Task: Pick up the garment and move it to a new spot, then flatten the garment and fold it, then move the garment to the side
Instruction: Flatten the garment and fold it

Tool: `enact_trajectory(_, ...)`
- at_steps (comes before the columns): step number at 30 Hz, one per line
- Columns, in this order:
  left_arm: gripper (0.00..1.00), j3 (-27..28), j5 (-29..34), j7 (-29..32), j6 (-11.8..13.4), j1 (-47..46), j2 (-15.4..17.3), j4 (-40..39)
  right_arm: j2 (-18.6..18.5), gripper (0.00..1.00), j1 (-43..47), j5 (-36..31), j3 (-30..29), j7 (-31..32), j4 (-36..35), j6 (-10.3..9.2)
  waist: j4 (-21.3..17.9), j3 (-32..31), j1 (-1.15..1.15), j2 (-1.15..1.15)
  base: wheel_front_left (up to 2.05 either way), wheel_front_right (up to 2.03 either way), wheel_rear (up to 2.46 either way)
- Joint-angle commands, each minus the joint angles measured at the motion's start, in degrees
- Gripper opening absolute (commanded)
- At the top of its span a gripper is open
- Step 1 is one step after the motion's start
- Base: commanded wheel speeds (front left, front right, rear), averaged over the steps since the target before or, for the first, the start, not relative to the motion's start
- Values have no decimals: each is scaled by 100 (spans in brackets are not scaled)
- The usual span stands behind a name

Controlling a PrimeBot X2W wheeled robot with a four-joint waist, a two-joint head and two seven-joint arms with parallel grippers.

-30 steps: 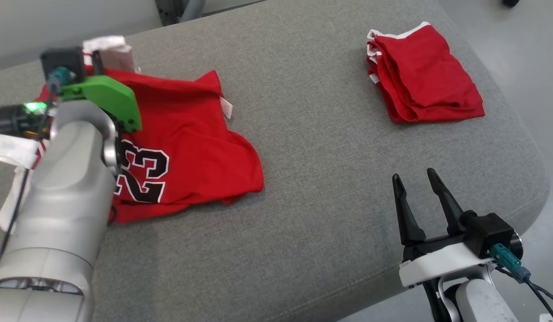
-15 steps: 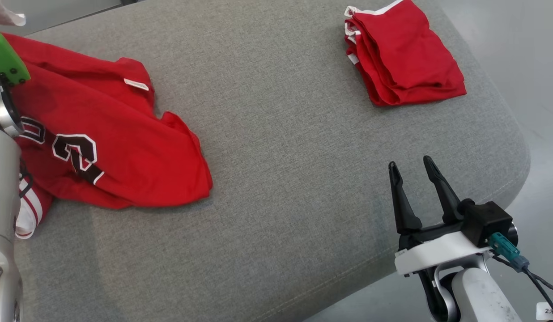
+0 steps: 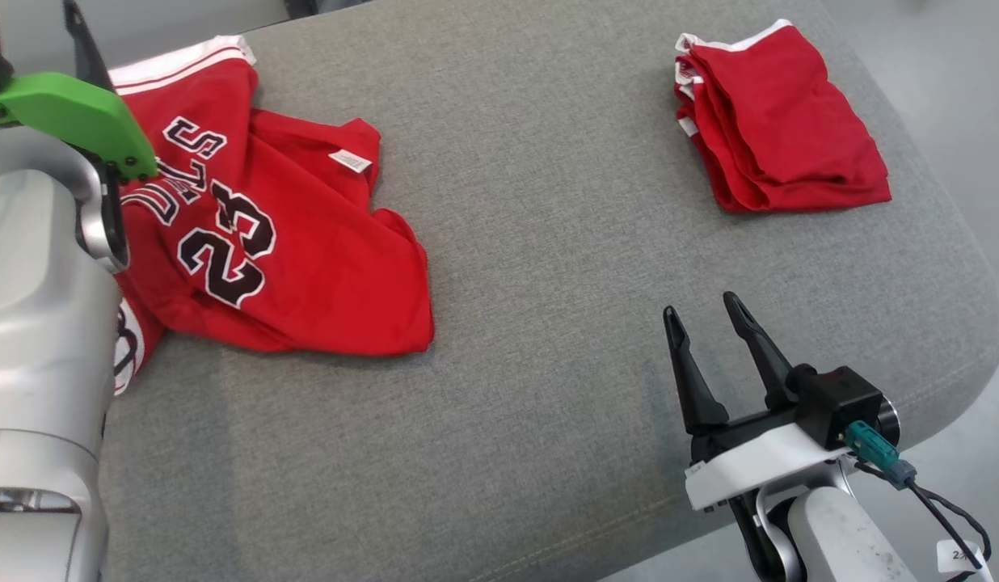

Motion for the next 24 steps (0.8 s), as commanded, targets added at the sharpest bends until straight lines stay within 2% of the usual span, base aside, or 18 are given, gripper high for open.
enact_trajectory(1, 100, 45, -44, -22, -56, 261, -39, -225, -12, 100, 53, -41, 3, -20, 38, -5, 348, -307, 0, 0, 0, 0, 0)
enact_trajectory(7, 100, 161, -80, -19, -176, 1139, -207, -997, -12, 100, 211, -93, -57, -20, 109, -5, 666, -597, 0, 0, 0, 0, 0)
enact_trajectory(11, 100, 224, -158, -19, -222, 2048, -405, -1533, -12, 100, 347, -115, -132, -20, 133, -5, 874, -789, 0, 0, 0, 0, 0)
enact_trajectory(15, 100, 140, -228, -21, -247, 2895, -664, -1747, -12, 100, 457, -138, -189, -20, 117, -5, 999, -890, 0, 0, 0, 0, 0)
enact_trajectory(20, 100, 1, -312, 96, -161, 3532, -876, -1669, -13, 100, 497, -179, -189, -20, 102, -5, 1000, -896, 0, 0, 0, 0, 0)
enact_trajectory(24, 100, 79, -360, 159, 134, 3655, -894, -1426, -13, 100, 491, -220, -162, -20, 106, -5, 896, -862, 0, 0, 0, 0, 0)
